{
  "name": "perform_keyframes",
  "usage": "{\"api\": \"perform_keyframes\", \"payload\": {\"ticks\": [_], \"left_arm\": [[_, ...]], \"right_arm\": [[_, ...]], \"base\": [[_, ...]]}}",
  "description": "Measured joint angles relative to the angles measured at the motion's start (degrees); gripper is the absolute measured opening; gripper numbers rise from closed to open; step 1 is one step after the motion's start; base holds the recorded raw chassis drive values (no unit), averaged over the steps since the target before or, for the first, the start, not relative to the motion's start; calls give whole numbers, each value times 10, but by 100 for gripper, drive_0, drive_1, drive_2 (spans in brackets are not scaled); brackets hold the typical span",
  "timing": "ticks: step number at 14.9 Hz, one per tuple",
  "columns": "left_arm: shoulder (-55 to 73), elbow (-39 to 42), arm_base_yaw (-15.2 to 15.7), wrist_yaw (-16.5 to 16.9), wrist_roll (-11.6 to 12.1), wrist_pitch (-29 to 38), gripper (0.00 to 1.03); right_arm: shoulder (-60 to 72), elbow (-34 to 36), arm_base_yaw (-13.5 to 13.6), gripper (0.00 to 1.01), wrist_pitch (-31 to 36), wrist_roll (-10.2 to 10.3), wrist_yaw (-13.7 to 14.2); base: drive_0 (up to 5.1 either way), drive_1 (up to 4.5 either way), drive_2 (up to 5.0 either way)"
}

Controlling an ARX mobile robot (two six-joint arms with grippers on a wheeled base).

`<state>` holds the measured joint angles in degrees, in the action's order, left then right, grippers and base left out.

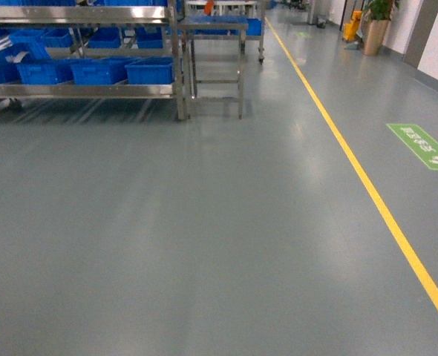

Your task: Sort blue parts and orange caps into right shelf containers

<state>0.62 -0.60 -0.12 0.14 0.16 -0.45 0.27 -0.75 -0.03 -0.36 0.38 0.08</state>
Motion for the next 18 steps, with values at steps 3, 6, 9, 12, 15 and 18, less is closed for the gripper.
{"api": "perform_keyframes", "payload": {"ticks": [3, 6, 9, 12, 15, 18], "left_arm": [[0, 0, 0, -1, 0, 0, 43], [0, 0, 0, -2, 0, 0, 43], [0, 0, 0, -2, 0, 2, 43], [0, 0, 0, -2, 0, 1, 43], [0, 0, 0, -2, 0, 2, 43], [0, 0, 0, -2, 0, 1, 43]], "right_arm": [[0, 0, 0, 44, 0, 0, -1], [0, 0, 0, 44, 0, 0, -1], [0, 0, 0, 44, 1, 0, -1], [0, 0, 0, 44, 0, 0, -1], [0, 0, 0, 44, 2, 0, -1], [0, 0, 0, 44, -3, 0, -1]], "base": [[3, 425, -418], [3, 427, -422], [-4, 422, -430], [0, 425, -426], [-3, 423, -429], [2, 428, -424]]}}
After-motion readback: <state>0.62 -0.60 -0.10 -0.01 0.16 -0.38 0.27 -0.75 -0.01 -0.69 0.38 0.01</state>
